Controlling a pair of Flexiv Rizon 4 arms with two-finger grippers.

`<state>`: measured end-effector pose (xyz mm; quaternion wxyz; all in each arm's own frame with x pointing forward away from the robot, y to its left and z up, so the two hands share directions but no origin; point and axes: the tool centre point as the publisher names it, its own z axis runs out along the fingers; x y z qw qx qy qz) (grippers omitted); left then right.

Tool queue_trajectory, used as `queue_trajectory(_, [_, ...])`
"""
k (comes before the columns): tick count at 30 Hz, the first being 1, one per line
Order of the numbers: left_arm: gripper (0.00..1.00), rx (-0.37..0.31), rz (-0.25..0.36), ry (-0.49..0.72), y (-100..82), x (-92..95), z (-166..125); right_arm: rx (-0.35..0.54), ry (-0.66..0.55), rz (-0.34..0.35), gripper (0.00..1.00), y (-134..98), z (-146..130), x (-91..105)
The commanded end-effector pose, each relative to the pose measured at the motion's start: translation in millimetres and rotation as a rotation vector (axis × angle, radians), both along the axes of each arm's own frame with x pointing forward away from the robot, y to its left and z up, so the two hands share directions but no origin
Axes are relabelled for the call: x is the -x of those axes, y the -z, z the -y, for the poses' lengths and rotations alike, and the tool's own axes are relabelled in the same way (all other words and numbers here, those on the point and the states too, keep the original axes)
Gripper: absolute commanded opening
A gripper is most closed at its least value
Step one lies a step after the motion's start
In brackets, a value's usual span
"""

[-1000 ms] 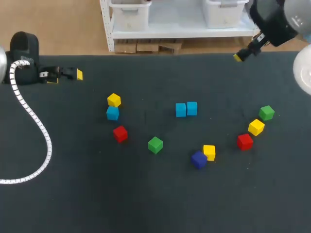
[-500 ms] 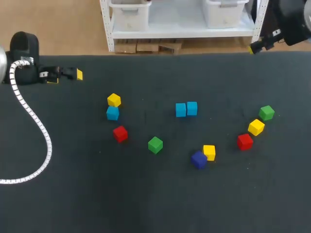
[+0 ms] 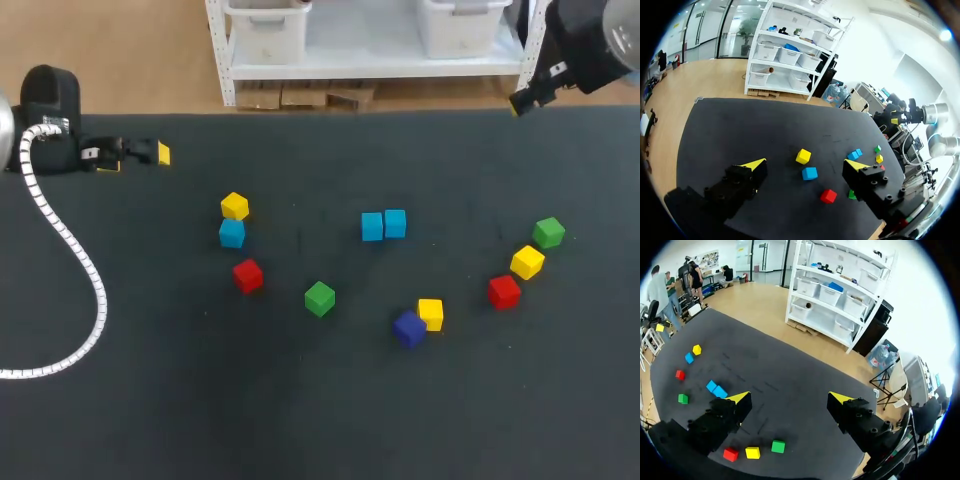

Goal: Place the blue cubes, place green cubes on the blue cubes, place the yellow cubes on the green cubes, then place the red cubes on the yellow cubes, and place purple cube on the red cubes.

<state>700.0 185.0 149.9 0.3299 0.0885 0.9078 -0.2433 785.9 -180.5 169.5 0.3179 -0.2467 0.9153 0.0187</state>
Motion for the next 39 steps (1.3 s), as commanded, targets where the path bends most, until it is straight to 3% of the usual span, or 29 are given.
queue_trajectory(1, [1.0,0.0,0.0,0.0,0.0,0.0,0.0,0.002,0.002,0.002,1.0,0.1,-0.3,0.6])
queue_trajectory(12, [1.0,0.0,0.0,0.0,0.0,0.0,0.0,-0.01,0.008,0.005,1.0,-0.1,0.8,0.3])
queue_trajectory(21, [1.0,0.0,0.0,0.0,0.0,0.0,0.0,-0.218,0.073,-0.005,1.0,7.4,-7.2,-0.6])
queue_trajectory(32, [1.0,0.0,0.0,0.0,0.0,0.0,0.0,-0.411,0.201,0.188,1.0,6.5,-11.2,-24.0])
queue_trajectory(39, [1.0,0.0,0.0,0.0,0.0,0.0,0.0,-0.469,0.235,0.248,1.0,2.2,-14.3,-42.1])
